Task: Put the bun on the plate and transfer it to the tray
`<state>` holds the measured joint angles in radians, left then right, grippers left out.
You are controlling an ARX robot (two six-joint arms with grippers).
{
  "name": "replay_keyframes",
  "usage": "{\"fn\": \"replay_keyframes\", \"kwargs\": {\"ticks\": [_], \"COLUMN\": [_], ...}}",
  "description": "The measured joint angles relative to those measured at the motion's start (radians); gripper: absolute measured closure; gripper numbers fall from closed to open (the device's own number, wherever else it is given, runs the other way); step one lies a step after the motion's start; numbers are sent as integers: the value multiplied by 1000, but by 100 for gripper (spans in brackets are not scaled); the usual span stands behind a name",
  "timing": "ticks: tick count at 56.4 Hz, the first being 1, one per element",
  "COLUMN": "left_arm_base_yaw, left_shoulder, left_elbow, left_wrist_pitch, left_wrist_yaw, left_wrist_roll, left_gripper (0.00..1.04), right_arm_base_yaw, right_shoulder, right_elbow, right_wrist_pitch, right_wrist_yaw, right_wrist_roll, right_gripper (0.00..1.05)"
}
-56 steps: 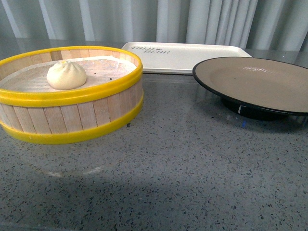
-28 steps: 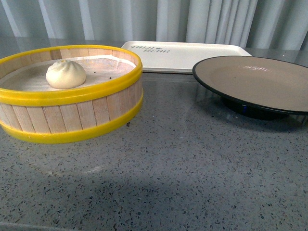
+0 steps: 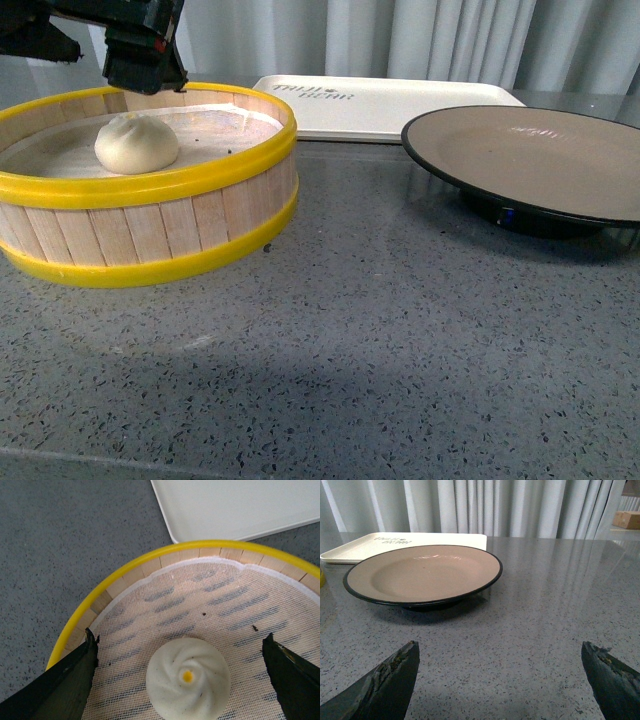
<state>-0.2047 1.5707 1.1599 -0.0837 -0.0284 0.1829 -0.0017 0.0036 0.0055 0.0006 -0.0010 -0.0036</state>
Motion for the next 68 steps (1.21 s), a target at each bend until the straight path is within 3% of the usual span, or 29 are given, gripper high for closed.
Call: {"fn": "replay_keyframes", "kwargs": {"ticks": [34, 52, 68], "left_arm_base_yaw": [-5, -16, -18], "left_shoulder": [46, 52, 52], "left_elbow": [-14, -14, -9], "left_wrist_pitch": [-17, -17, -30], "left_wrist_yaw": [-32, -32, -28], "left_wrist_roll": [7, 7, 0], "left_gripper": [7, 62, 98], "right_arm_base_yaw": [0, 0, 0], "right_shoulder": [0, 0, 0], "right_elbow": [0, 0, 0], "right_wrist_pitch": [0, 0, 0], "right_wrist_yaw": [0, 0, 0], "right_wrist_roll": [0, 0, 0], "right_gripper": [8, 8, 8]}}
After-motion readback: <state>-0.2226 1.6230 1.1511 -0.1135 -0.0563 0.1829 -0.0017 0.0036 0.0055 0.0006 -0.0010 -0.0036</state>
